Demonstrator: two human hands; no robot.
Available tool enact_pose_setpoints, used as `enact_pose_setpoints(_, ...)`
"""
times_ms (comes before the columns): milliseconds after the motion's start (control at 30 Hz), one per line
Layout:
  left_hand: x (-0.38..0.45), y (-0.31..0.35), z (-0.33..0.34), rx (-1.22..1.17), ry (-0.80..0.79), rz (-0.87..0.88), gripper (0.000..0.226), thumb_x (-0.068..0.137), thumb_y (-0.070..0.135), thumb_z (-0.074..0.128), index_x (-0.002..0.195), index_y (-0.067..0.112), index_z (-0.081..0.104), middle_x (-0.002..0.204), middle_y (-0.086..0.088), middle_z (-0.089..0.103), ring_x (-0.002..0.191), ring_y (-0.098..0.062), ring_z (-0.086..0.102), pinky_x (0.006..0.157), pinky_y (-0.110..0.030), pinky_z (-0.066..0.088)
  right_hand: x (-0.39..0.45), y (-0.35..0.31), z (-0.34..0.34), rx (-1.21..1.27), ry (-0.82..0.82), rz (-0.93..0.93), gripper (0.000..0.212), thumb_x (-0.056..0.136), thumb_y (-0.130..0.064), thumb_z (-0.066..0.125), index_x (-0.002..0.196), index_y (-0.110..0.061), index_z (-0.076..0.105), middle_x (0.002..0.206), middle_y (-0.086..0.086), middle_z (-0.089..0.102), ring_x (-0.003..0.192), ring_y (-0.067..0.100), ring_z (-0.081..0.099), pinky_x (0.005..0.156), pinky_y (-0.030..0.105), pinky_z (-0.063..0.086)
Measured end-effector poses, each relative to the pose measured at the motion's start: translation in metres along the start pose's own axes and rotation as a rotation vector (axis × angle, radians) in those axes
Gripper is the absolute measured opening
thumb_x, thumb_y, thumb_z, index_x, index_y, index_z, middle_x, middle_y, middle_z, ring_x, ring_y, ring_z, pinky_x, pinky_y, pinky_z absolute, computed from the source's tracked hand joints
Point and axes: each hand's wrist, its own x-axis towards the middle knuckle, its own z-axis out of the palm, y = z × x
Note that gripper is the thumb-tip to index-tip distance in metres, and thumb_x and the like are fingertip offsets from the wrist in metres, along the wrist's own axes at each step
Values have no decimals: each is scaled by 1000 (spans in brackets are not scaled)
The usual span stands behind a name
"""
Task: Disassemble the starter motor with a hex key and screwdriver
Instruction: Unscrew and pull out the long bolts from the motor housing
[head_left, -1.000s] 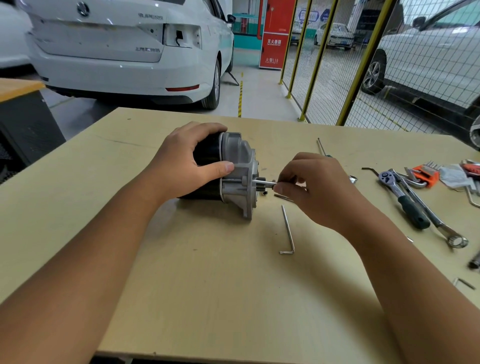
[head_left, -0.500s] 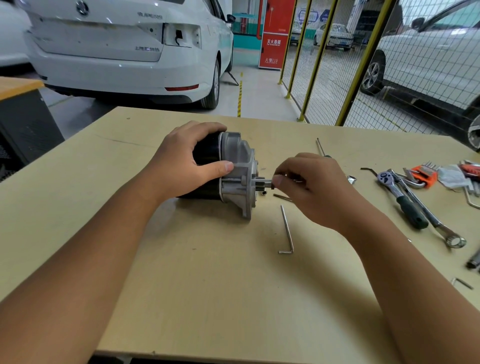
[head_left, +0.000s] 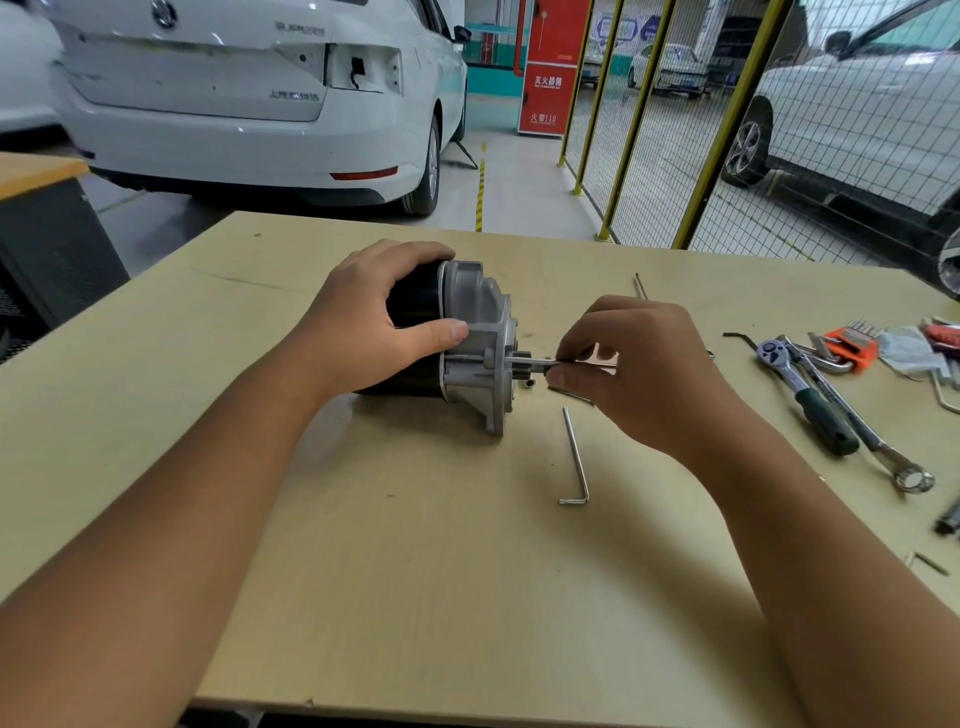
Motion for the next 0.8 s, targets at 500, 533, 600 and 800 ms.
enact_pose_setpoints(500, -1, 3, -1, 4, -6, -4, 71, 74, 51, 76, 139, 26, 62, 130, 5, 63, 122, -19, 57, 109, -42, 45, 0, 1, 3, 11, -65, 33, 11, 92, -27, 71, 89, -18, 76, 87, -5, 60, 82, 18, 55, 74, 34, 44)
enact_pose_setpoints(533, -1, 2, -1, 3, -7, -4, 71, 74, 51, 76, 139, 26, 62, 130, 5, 63, 122, -18, 57, 109, -42, 45, -1, 0, 3, -22, -62, 35, 9, 90, -30, 73, 87, -22, 76, 88, -8, 60, 86, 21, 53, 77, 39, 44)
enact_pose_setpoints(600, -1, 2, -1, 2, -9, -4, 71, 74, 51, 76, 139, 26, 62, 129, 6, 62, 122, -18, 56, 109, -42, 45, -1, -2, 3, -75, -56, 29, 9, 84, -36, 78, 85, -29, 72, 89, -17, 59, 90, 20, 50, 79, 41, 42)
enact_pose_setpoints(800, 0, 1, -1, -2, -13, -3, 71, 74, 52, 76, 139, 27, 62, 129, 7, 62, 123, -17, 56, 110, -42, 45, -3, 3, 5, 79, -39, 19, 11, 86, -29, 79, 85, -25, 68, 71, -18, 59, 70, 2, 55, 61, 21, 39)
